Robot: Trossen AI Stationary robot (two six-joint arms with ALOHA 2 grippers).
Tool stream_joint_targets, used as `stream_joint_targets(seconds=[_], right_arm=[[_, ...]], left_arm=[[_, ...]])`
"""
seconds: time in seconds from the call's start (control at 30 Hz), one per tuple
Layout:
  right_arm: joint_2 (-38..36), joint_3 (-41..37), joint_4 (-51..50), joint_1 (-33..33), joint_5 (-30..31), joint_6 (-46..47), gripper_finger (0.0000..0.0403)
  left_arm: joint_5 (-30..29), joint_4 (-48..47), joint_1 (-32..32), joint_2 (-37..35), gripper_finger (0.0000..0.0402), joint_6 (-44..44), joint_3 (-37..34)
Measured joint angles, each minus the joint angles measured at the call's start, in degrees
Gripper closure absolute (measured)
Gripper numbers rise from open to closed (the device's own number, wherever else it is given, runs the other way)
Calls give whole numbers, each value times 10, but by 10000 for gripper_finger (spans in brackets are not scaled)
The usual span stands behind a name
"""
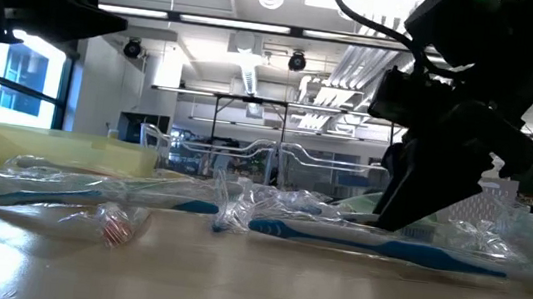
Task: Pick & Place Toothbrushes
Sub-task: Put the blue toothbrush into the yellow bin
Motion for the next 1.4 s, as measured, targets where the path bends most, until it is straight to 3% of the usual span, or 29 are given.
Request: stream_joint_targets(seconds=[0.4, 0.8, 1.13, 1.4], right_arm=[[-1, 0, -3, -3, 2, -1, 388], [-77, -3, -13, -2, -81, -18, 395], [-176, -3, -11, -3, -75, -47, 395], [-194, -2, -7, -9, -46, -54, 395]], left_arm=[[0, 0, 0, 0, 396, 0, 0], [0, 0, 0, 0, 396, 0, 0], [0, 1, 0, 0, 396, 0, 0], [0, 1, 0, 0, 396, 0, 0]])
